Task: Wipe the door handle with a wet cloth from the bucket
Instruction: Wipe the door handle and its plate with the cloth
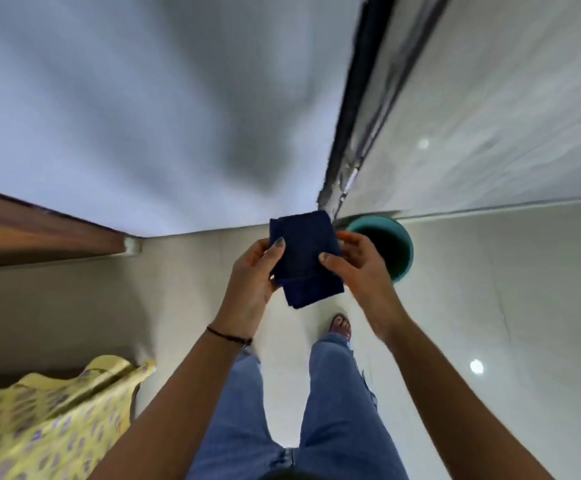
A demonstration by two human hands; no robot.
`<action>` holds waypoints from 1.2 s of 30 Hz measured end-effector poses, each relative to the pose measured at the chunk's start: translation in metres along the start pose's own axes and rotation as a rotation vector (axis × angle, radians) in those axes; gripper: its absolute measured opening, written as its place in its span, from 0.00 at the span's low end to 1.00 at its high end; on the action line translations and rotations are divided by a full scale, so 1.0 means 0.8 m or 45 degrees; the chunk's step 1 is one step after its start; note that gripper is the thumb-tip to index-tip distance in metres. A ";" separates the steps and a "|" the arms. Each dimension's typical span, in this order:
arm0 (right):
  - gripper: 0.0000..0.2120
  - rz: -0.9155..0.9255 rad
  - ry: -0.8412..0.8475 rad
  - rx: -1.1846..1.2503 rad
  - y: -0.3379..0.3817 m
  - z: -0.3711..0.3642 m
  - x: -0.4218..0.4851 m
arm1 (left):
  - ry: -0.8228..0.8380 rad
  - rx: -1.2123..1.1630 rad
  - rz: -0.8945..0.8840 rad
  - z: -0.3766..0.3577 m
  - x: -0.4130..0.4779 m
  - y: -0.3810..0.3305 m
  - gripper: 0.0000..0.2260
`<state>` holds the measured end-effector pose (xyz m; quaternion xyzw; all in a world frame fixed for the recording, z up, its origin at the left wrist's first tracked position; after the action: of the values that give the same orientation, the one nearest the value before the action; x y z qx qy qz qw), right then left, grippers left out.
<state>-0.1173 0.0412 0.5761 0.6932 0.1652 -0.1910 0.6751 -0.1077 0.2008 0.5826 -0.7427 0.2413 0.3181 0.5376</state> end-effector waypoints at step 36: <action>0.22 1.553 -0.002 -0.875 0.274 -0.820 0.007 | -1.535 0.976 -1.694 0.731 -0.076 -0.482 0.32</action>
<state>0.0215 0.6892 0.7749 0.4093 -0.2029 0.2846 0.8428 -0.0038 0.8765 0.7475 -0.2145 -0.4558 0.1761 0.8457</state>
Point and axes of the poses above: each hand's wrist, its own x-axis towards the middle knuckle, its own z-axis out of the back of the hand, y = z × x, the point moved 1 cm from there along x, towards the middle knuckle, and after that the axes turned 6 degrees about z, right-handed, at the moved point
